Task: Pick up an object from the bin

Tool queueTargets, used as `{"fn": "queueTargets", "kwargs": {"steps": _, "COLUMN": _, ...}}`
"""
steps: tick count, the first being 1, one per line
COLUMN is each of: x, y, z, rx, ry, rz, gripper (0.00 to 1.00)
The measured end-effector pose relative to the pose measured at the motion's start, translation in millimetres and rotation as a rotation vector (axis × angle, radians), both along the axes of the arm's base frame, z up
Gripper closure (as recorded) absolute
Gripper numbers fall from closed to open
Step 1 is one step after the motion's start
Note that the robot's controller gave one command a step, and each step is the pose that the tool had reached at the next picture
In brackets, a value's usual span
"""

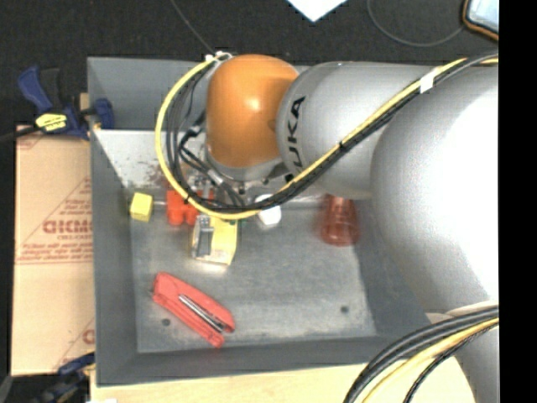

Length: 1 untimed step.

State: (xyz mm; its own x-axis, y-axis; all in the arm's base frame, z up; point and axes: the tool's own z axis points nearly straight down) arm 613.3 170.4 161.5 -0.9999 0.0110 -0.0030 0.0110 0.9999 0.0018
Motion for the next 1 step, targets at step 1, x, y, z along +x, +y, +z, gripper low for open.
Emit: {"fn": "queueTargets", "kwargs": {"steps": 1, "x": -18.8, "y": 16.0, "z": -81.0, "rx": -0.001, "ry": 0.001, "rz": 0.084, "gripper": 0.0}}
